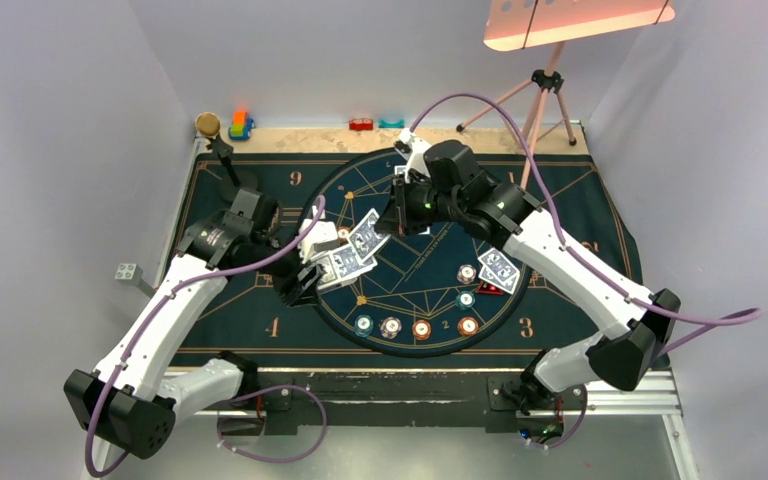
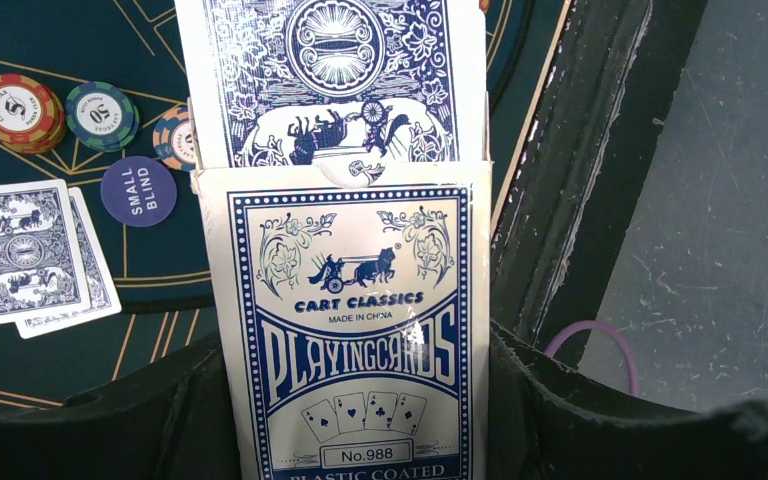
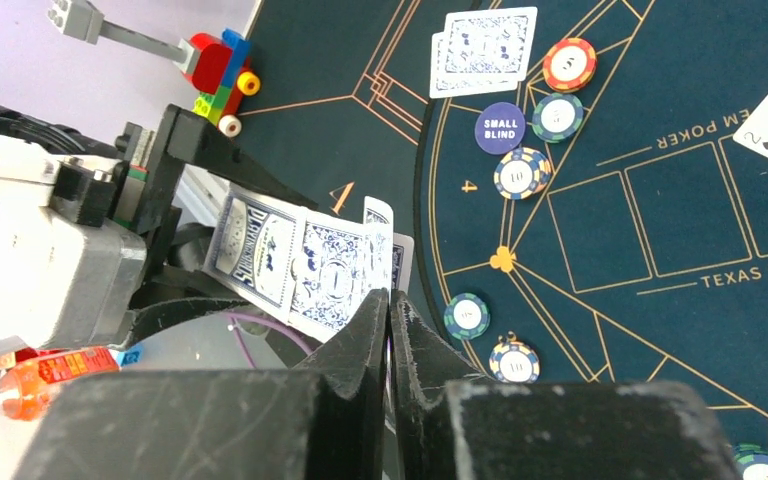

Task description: Distribute texas hold em gaming equipment

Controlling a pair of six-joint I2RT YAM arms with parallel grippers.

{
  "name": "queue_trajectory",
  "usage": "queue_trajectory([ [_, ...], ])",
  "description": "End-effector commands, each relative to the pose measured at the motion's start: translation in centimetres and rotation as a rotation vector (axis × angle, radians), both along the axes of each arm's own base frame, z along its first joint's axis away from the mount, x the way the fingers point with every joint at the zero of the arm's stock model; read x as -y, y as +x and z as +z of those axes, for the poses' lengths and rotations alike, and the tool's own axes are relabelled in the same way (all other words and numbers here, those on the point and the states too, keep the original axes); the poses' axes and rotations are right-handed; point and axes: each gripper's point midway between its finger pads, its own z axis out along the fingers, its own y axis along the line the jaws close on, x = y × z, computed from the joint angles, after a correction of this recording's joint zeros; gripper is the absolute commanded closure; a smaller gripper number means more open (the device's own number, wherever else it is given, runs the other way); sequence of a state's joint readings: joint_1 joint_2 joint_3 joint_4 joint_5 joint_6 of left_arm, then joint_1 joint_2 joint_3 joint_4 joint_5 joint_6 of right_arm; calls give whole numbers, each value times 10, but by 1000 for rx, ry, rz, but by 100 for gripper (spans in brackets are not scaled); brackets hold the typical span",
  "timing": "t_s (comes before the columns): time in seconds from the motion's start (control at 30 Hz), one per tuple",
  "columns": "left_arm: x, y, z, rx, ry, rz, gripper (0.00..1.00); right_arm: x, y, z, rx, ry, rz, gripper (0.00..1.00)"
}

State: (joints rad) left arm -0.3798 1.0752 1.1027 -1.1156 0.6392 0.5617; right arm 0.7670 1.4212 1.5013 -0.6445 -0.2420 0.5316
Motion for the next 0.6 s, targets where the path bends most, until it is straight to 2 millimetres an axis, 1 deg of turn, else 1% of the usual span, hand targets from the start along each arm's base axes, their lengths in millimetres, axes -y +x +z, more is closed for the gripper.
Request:
queue_trajectory([
  [0.0, 5, 6, 13, 49, -38, -13, 91, 5, -2, 41, 75, 68, -7, 97],
  [0.03, 5, 6, 13, 52, -39, -12, 91, 6, -3, 46, 84, 76, -8, 100],
  [0.2, 6, 6, 13, 50, -43, -15, 91, 20, 3, 65, 124, 81, -45, 100],
  [0.3, 6, 5, 13, 47, -47, -18, 91, 35, 13, 68, 145, 47, -83, 100],
  [0.37, 7, 3, 13, 41, -57, -24, 91, 47, 23, 67, 167, 7, -123, 100],
  [0.47, 8, 1, 12, 31, -61, -28, 91, 64, 41, 52, 186, -86, -185, 100],
  [0.5, 8, 1, 12, 32, -61, -29, 91, 70, 50, 44, 196, -138, -218, 100],
  [0.57, 8, 1, 13, 35, -62, -29, 91, 87, 70, 22, 206, -269, -308, 100],
])
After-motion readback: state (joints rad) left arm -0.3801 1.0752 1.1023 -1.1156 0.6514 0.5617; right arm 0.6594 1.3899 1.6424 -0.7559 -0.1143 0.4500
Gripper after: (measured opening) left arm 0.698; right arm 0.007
